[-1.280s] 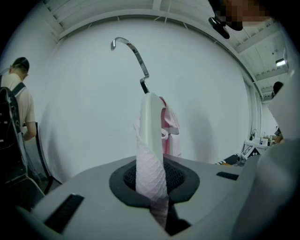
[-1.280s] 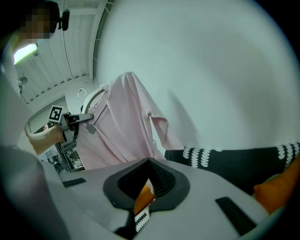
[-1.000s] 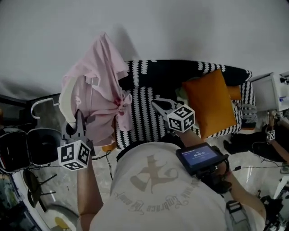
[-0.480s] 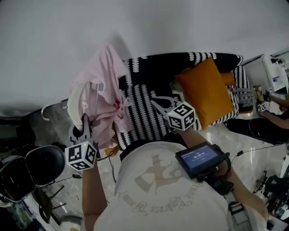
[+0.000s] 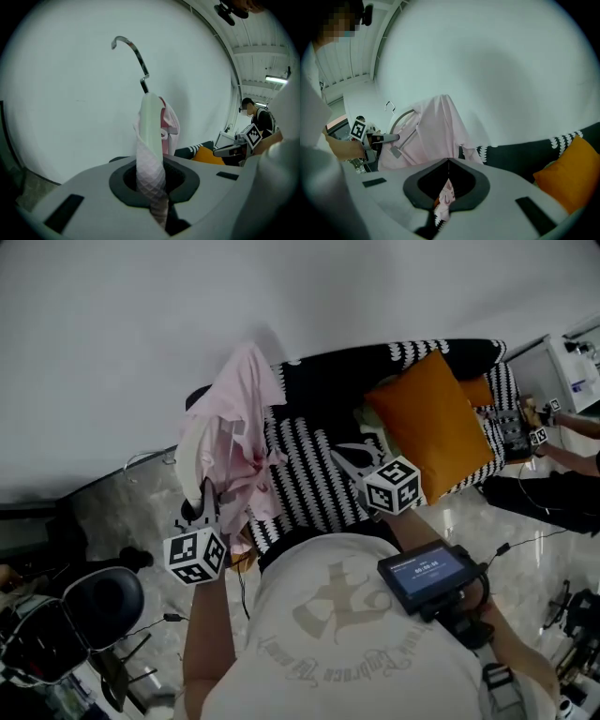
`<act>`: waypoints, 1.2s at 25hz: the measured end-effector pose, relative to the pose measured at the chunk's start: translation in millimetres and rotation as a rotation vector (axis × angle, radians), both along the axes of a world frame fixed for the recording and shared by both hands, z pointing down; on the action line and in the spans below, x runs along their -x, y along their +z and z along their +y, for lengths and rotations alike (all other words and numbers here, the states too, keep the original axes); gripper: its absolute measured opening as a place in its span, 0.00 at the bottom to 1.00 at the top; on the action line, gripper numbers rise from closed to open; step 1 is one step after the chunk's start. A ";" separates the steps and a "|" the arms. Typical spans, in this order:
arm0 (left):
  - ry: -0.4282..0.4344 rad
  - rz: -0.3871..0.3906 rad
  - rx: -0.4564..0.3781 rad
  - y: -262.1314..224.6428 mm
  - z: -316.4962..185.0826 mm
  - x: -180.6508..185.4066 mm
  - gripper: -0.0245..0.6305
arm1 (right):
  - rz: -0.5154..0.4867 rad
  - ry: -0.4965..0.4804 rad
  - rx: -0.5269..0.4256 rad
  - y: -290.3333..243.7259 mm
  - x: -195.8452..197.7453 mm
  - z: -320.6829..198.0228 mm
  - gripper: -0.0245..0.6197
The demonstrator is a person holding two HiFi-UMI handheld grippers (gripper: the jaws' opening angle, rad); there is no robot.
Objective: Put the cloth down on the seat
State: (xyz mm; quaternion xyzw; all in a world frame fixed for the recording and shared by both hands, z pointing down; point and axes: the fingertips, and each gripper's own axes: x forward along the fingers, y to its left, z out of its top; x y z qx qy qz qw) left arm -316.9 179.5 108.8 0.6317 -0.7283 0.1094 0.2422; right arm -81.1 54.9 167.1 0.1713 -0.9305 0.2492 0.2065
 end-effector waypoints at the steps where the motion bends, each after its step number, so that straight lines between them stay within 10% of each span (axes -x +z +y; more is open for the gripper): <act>1: 0.005 0.006 0.012 4.4 -2.4 -3.2 0.10 | -0.004 0.005 0.005 0.2 -1.1 -1.8 0.06; 20: 0.271 0.048 0.316 153.5 -32.0 -162.3 0.10 | -0.011 0.124 0.083 47.2 -127.0 -32.2 0.06; 30: 0.475 0.110 0.361 237.2 -93.6 -155.4 0.10 | 0.044 0.251 0.108 106.2 -123.1 -73.5 0.06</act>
